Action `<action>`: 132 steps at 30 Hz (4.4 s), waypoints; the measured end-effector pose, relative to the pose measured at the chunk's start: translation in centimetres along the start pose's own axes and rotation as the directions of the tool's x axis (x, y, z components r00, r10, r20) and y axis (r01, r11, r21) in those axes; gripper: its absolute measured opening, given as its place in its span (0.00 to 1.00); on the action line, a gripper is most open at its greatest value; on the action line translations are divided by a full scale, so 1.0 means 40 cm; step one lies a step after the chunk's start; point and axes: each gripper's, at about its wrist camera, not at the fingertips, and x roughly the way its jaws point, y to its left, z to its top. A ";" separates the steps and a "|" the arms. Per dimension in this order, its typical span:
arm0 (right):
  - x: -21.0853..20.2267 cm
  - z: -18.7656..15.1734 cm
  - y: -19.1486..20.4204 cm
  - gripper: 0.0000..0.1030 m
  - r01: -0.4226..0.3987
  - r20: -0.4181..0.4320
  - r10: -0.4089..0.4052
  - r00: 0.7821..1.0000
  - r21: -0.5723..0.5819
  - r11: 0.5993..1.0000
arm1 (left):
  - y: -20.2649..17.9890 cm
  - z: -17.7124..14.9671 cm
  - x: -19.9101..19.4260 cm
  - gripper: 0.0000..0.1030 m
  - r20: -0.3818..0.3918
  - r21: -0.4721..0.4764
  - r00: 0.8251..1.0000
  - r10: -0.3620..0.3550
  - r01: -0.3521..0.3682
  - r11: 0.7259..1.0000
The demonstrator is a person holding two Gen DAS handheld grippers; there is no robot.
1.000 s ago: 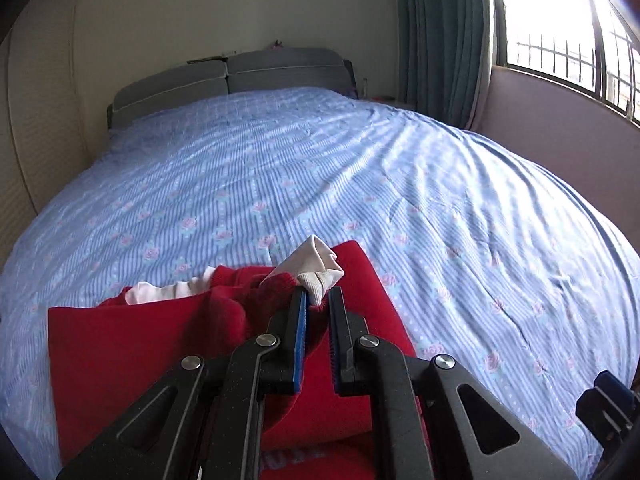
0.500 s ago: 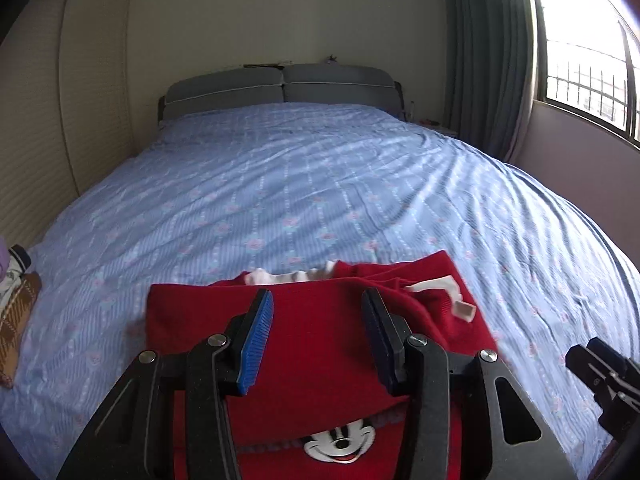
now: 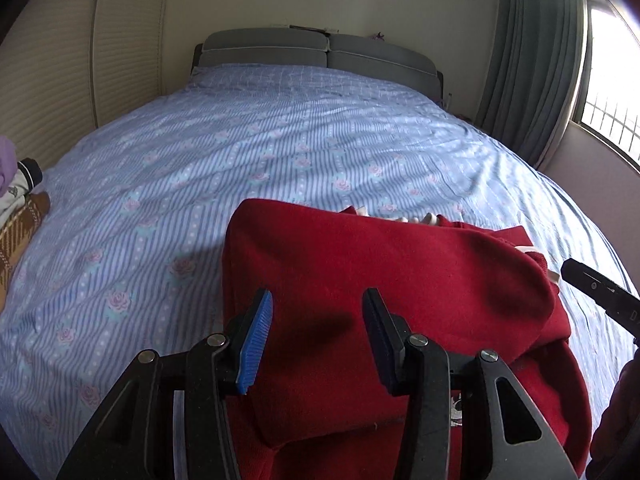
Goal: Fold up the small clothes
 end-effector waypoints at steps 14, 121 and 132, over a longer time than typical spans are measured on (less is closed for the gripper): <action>0.096 -0.077 0.002 0.41 0.026 -0.155 -0.033 0.987 -0.042 0.999 | 0.032 -0.049 0.032 0.47 -0.051 0.022 0.999 0.011 -0.010 1.000; -0.359 -0.053 -0.160 0.14 -0.353 0.283 0.265 0.922 0.330 0.875 | 0.057 0.017 -0.406 0.07 0.289 -0.229 0.957 -0.037 0.106 0.968; -0.003 0.073 -0.199 0.14 -0.267 0.133 0.231 0.964 0.476 0.838 | 0.086 0.161 -0.091 0.07 0.173 -0.276 0.985 0.015 0.034 0.961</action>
